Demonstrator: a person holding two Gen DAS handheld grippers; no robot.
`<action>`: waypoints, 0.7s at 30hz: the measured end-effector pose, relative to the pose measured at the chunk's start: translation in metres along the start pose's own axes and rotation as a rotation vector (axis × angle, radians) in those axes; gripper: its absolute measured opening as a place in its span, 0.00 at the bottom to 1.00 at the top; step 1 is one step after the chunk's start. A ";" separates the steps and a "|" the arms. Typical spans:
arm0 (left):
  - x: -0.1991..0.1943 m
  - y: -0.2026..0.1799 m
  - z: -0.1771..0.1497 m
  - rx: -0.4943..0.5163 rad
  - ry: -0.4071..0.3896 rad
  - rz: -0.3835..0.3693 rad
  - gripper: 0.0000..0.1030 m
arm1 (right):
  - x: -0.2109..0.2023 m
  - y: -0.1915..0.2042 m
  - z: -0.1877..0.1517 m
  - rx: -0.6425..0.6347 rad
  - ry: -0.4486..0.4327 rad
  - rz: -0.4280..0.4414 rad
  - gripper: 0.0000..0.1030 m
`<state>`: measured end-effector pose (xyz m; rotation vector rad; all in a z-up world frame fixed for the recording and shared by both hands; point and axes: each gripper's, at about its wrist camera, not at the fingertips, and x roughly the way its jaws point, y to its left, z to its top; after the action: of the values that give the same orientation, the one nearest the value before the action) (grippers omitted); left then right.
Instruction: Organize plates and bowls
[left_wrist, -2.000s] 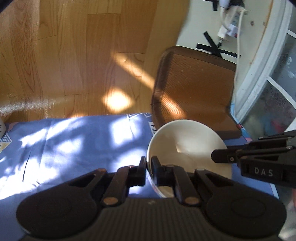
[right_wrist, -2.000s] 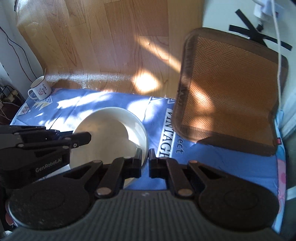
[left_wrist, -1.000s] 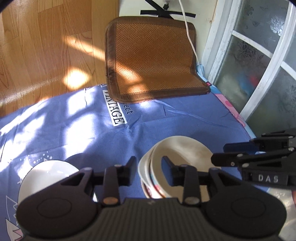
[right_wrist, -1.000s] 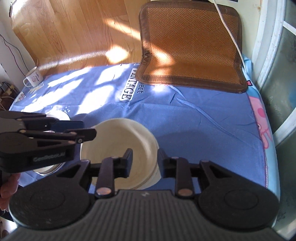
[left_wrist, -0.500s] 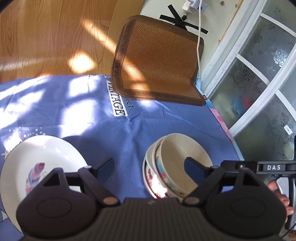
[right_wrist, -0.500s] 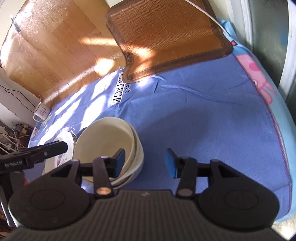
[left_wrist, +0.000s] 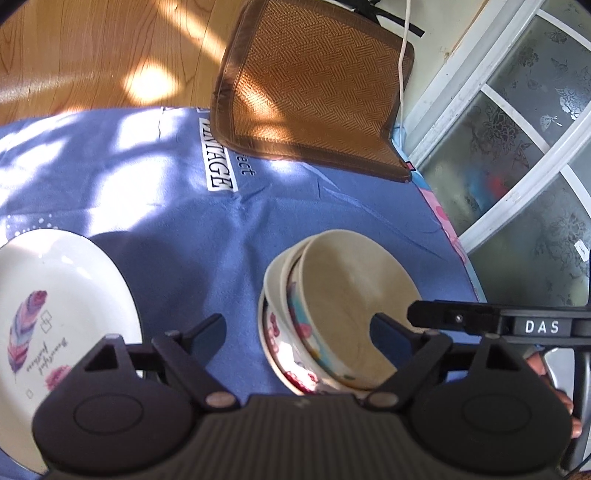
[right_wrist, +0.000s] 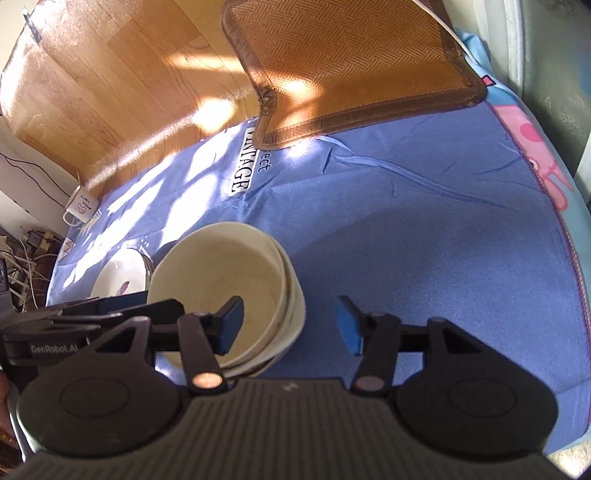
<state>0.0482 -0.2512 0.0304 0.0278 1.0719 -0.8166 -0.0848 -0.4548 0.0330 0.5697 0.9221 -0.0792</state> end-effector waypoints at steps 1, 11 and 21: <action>0.004 0.002 0.000 -0.013 0.006 -0.003 0.87 | 0.004 0.000 0.002 0.003 0.007 -0.003 0.57; 0.038 0.021 -0.002 -0.109 0.070 -0.024 0.88 | 0.032 0.005 0.011 -0.026 0.076 -0.051 0.57; 0.038 0.007 0.003 -0.042 0.074 -0.006 0.62 | 0.031 0.011 0.017 -0.091 0.087 -0.091 0.56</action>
<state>0.0626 -0.2692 0.0000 0.0193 1.1591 -0.8030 -0.0495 -0.4483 0.0218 0.4501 1.0312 -0.0941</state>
